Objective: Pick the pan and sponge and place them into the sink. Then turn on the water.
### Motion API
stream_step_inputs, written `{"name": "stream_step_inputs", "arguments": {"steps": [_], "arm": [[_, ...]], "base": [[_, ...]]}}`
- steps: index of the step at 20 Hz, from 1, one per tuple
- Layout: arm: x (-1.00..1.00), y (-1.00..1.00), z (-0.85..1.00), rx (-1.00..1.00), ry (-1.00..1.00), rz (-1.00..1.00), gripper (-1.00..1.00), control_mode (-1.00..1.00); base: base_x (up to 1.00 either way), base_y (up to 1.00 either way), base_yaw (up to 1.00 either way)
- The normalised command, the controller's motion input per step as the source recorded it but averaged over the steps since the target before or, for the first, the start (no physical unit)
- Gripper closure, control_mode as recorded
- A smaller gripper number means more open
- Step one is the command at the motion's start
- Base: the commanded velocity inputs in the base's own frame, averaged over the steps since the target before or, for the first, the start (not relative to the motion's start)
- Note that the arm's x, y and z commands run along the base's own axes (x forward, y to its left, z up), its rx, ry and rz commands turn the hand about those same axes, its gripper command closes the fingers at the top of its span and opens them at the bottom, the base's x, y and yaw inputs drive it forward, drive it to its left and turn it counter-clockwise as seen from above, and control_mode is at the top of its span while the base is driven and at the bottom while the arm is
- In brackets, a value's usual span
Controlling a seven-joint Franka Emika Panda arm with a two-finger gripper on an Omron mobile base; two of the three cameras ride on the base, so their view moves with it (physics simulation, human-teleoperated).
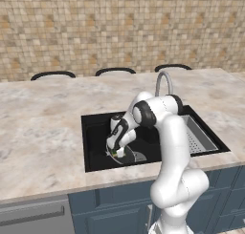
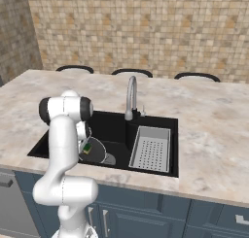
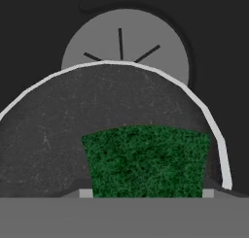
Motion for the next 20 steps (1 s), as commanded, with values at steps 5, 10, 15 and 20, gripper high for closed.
{"name": "stream_step_inputs", "arguments": {"steps": [5,10,15,20], "arm": [[0.13,0.16,-0.35,0.0,0.04,0.0,1.0,-1.0],[0.07,0.2,-0.37,0.0,0.04,0.0,-1.0,-1.0],[0.0,0.16,-0.31,0.0,0.03,0.0,-1.0,-1.0],[-0.11,-0.01,0.06,0.01,0.0,0.0,-1.0,-1.0]], "base": [[0.0,0.0,0.0],[0.0,0.0,0.0],[0.0,0.0,0.0],[0.0,0.0,0.0]]}}
